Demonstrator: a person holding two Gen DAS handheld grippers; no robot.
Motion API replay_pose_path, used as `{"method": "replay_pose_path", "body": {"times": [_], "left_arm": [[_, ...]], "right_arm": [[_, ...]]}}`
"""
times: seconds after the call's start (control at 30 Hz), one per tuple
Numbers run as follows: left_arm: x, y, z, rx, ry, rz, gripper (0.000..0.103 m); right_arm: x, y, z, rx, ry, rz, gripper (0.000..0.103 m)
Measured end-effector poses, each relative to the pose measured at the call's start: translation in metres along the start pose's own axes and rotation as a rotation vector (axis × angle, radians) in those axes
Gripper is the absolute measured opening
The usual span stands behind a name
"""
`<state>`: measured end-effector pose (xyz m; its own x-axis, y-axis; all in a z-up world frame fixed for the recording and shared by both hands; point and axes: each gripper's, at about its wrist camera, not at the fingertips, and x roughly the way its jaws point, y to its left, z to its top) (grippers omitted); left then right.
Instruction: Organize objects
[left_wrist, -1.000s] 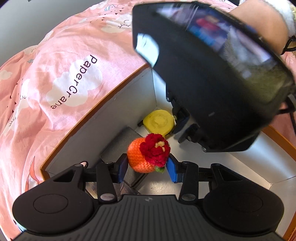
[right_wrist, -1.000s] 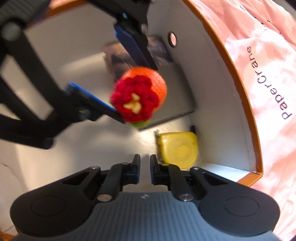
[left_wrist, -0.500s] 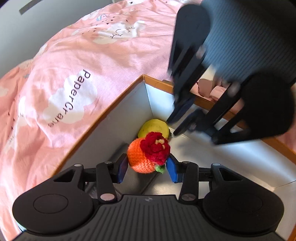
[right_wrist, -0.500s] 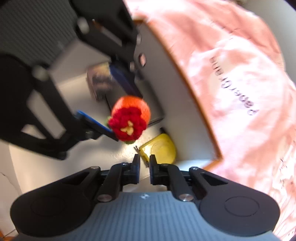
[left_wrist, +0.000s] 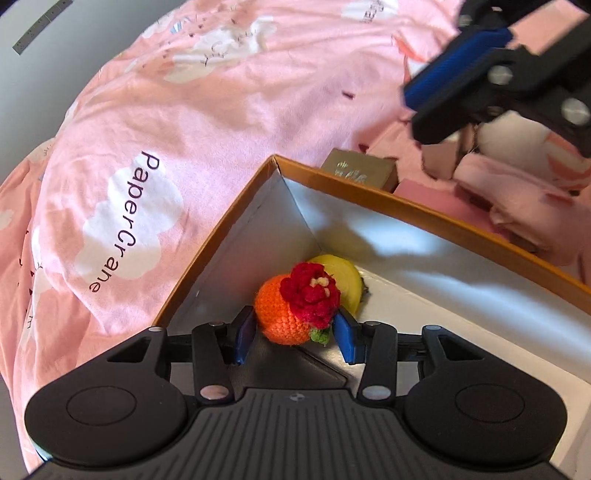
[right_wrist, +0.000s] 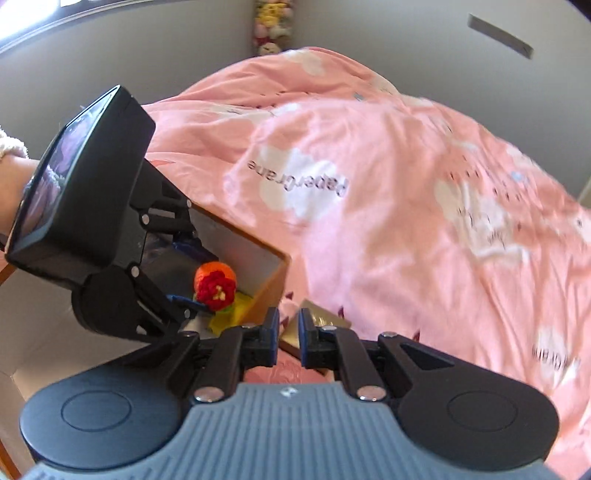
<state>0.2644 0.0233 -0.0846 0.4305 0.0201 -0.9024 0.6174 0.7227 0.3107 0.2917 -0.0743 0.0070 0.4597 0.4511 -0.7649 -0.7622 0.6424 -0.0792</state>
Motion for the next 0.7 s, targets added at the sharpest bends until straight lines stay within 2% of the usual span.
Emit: {"method": "replay_pose_path", "body": {"times": [0.1, 0.2, 0.4, 0.47, 0.57, 0.7], "left_arm": [[0.008, 0.001, 0.004, -0.015, 0.018, 0.008, 0.055], [0.011, 0.001, 0.005, -0.012, 0.015, 0.014, 0.064], [0.001, 0.003, 0.003, -0.009, -0.003, 0.03, 0.065], [-0.003, 0.004, 0.002, -0.02, -0.016, 0.017, 0.061], [-0.001, 0.008, 0.002, -0.045, -0.011, 0.0, 0.042], [0.005, 0.009, 0.004, -0.075, 0.004, -0.003, 0.04]], "right_arm": [[-0.003, 0.001, -0.017, 0.016, 0.004, 0.008, 0.01], [0.006, -0.002, -0.028, 0.021, 0.002, 0.014, 0.01], [0.01, -0.002, -0.039, 0.023, 0.004, 0.003, 0.01], [0.01, -0.001, -0.042, 0.026, 0.005, 0.004, 0.01], [0.009, 0.001, -0.049, 0.026, 0.015, 0.004, 0.01], [0.011, 0.005, -0.054, 0.016, 0.028, 0.009, 0.01]]}}
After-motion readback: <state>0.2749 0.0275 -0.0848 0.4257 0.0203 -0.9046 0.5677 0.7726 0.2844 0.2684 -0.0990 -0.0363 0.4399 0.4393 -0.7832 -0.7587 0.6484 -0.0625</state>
